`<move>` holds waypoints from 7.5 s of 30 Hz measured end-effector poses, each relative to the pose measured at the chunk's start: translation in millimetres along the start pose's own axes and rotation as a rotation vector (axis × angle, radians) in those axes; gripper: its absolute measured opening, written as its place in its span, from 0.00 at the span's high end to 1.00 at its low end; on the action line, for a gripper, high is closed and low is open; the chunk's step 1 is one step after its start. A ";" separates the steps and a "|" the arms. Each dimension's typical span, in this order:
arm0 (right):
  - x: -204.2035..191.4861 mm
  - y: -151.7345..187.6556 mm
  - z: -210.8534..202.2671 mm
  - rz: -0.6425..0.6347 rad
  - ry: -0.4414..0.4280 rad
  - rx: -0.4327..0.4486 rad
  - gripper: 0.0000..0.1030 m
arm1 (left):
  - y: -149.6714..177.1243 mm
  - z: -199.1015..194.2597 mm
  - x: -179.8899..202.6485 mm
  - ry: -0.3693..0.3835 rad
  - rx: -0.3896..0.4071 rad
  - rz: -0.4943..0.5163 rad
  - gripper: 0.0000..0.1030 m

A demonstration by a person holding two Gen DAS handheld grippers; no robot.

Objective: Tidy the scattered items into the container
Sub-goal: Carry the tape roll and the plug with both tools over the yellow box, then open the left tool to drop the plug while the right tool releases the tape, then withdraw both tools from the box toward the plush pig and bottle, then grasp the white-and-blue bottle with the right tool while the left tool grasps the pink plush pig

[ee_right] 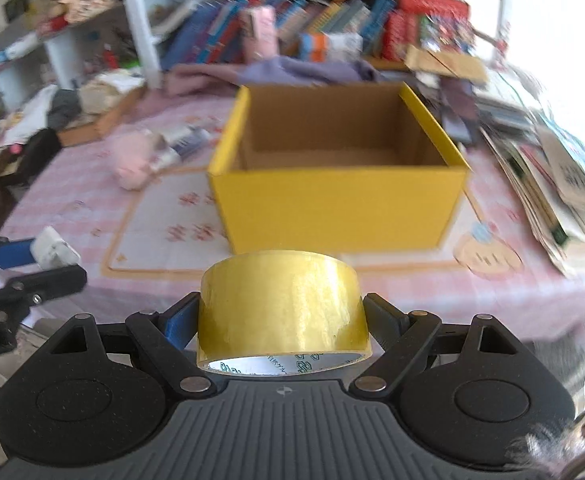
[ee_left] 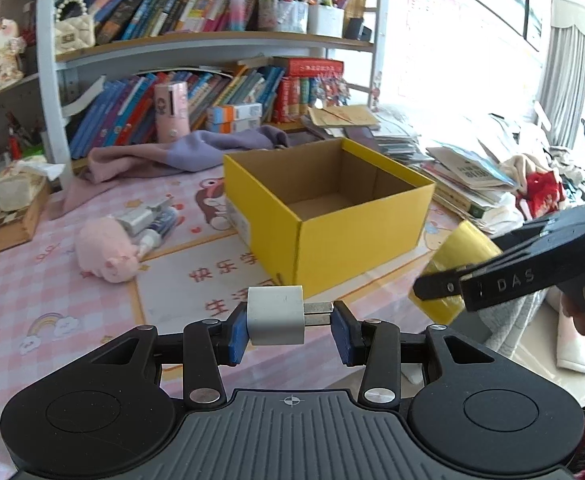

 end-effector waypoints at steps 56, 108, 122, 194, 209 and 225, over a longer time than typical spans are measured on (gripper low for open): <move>81.3 -183.1 222.8 -0.865 -0.213 -0.195 0.17 | -121.3 289.1 33.6 0.013 -0.349 0.502 0.59; 67.7 -164.6 51.6 -0.400 -0.059 0.165 0.05 | -114.7 96.6 -15.2 -0.141 -0.001 0.130 0.12; 37.5 -84.8 8.6 -0.283 0.044 0.139 0.05 | -37.4 36.4 -38.1 -0.146 -0.038 0.033 0.10; -147.3 -163.4 186.4 -0.133 -0.347 -0.027 0.36 | -11.5 96.8 -173.5 -0.493 -0.144 -0.257 0.10; -142.6 -226.4 274.8 0.081 -0.204 -0.070 0.35 | -50.0 172.2 -217.4 -0.476 -0.114 -0.312 0.10; -135.3 -220.6 346.7 0.132 -0.089 -0.214 0.41 | -32.4 223.3 -241.2 -0.466 -0.216 -0.376 0.13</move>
Point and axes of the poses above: each gripper's, at about its wrist camera, not at the fingertips, and z roughly the way its jaws point, x to its right, y to its underside, the point moved 5 cm from there along z, roughly the way its jaws point, and after that the axes turned 3 degrees about -y, right-handed, at the moved point
